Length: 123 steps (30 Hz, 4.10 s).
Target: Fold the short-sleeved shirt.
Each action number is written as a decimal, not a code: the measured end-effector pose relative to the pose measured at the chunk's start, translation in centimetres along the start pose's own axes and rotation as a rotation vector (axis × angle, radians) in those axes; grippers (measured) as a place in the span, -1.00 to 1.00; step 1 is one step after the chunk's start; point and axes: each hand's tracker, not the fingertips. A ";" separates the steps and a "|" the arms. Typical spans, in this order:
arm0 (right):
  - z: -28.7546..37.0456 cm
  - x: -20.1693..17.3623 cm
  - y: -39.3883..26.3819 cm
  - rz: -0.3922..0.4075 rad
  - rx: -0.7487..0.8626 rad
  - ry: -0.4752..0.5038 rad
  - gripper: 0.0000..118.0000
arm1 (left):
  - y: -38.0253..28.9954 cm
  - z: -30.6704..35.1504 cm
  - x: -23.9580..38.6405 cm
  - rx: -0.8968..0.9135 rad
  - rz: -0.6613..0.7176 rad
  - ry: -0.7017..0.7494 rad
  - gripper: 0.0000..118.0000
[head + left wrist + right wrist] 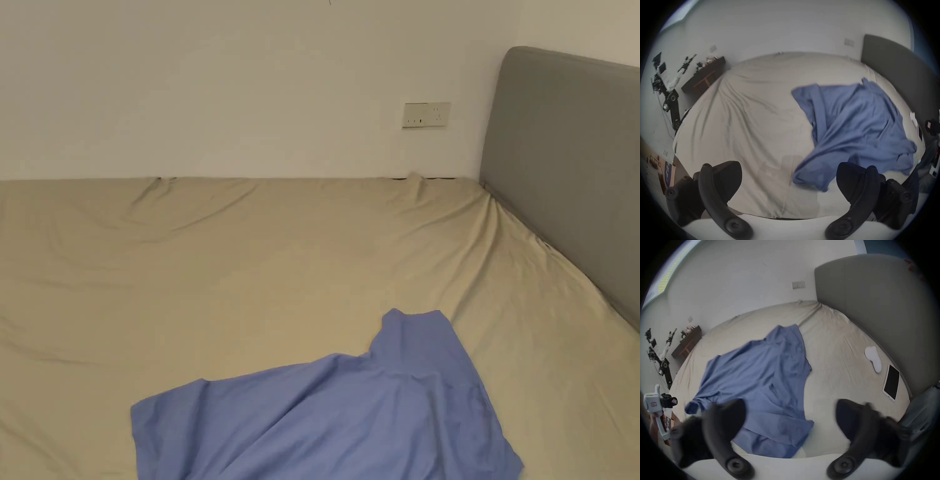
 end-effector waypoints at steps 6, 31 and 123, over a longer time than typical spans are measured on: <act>2.3 -2.6 1.2 0.115 0.168 0.025 0.81 | 2.0 5.2 -0.7 0.223 0.159 -0.092 0.68; -5.1 -4.0 5.5 0.056 0.114 0.040 -0.89 | 20.4 -23.6 0.7 -0.252 0.292 -0.137 1.00; 1.2 -11.3 45.8 0.313 1.140 -0.142 -0.82 | 47.3 4.9 0.7 1.010 0.447 -0.293 -0.91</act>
